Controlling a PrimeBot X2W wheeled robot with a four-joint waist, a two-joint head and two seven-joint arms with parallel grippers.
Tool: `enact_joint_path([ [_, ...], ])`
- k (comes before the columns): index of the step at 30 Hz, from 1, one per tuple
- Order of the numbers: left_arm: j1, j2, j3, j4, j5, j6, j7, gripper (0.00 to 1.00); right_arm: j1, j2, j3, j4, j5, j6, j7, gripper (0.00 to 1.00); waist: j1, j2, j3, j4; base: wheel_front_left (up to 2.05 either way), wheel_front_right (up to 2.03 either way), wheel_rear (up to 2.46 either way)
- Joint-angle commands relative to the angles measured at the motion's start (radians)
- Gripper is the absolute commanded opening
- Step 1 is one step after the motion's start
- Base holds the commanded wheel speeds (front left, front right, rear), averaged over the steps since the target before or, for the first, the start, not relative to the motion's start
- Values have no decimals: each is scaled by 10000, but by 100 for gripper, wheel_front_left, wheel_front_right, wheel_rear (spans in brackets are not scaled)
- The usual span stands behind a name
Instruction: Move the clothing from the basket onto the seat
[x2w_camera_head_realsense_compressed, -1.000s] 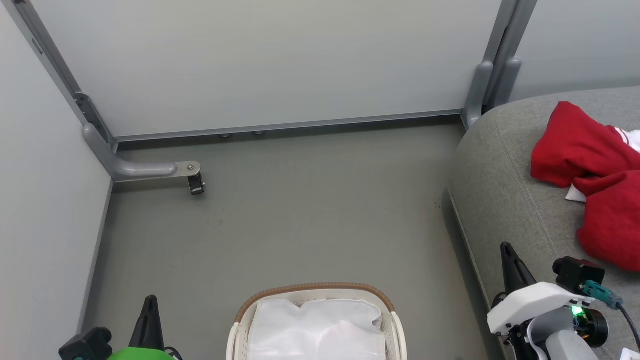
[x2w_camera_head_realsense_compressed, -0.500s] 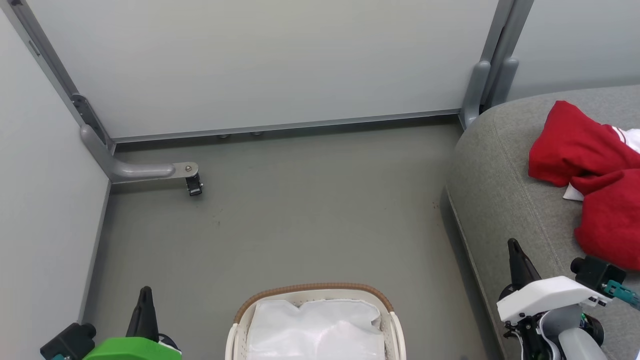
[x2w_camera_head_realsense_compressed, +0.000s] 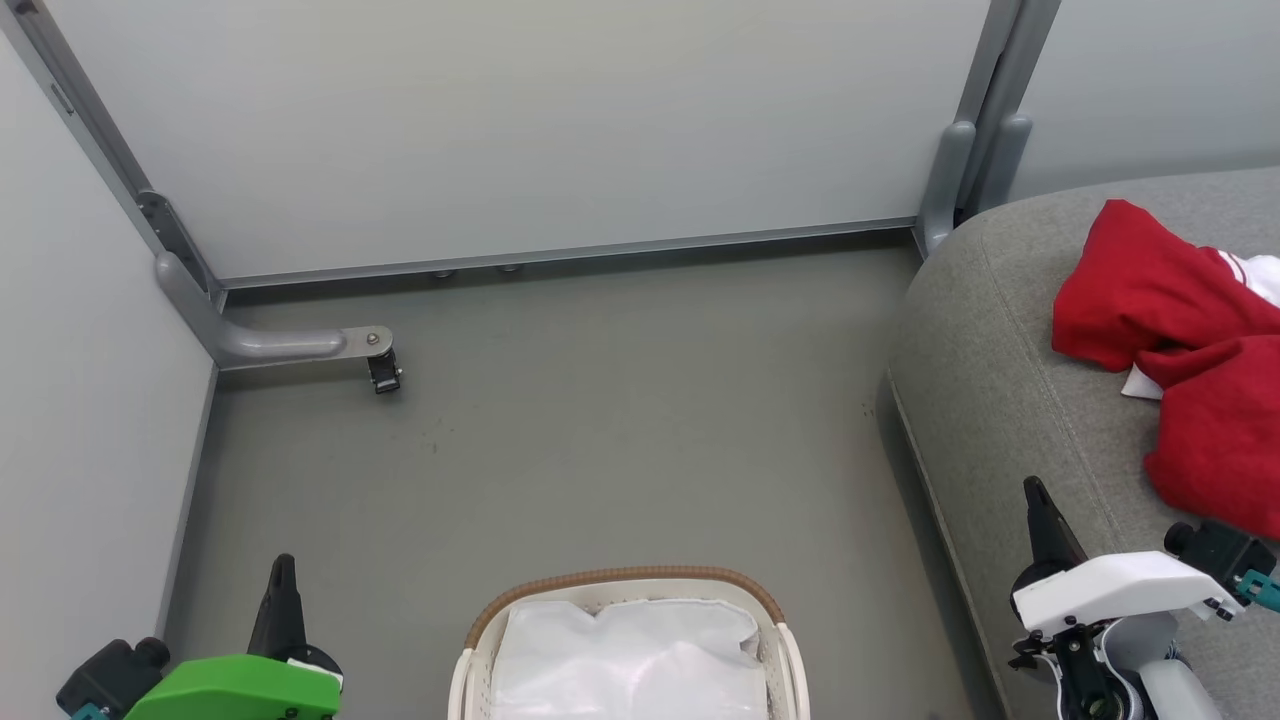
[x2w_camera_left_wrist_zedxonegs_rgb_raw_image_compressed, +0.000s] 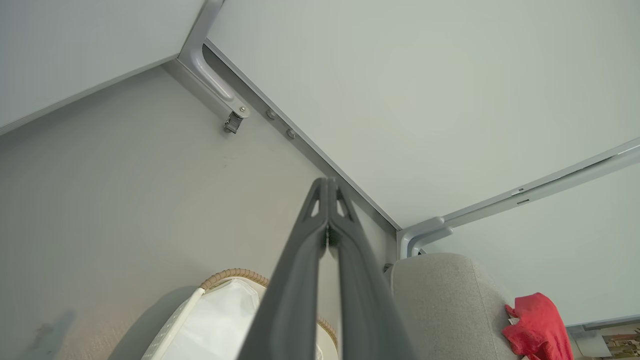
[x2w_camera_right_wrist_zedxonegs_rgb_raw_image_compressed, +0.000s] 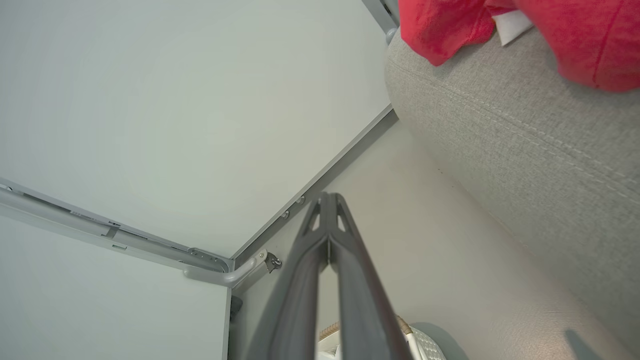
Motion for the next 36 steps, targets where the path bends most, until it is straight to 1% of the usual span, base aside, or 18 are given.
enact_joint_path([
  [1,-352,29,55,-145,-277,2,59,0,-34,-70,-51,-187,317,-4,81,0,1,0,0,-5,0,0,0],
  [19,-559,-1,233,-376,-2204,3,600,0,78,-89,-200,-531,2404,-6,615,0,1,0,-5,-80,0,0,0],
  [36,-727,-29,359,-563,-3716,4,1024,0,169,-101,-318,-800,4055,-7,1035,0,1,0,-10,-151,0,0,0],
])
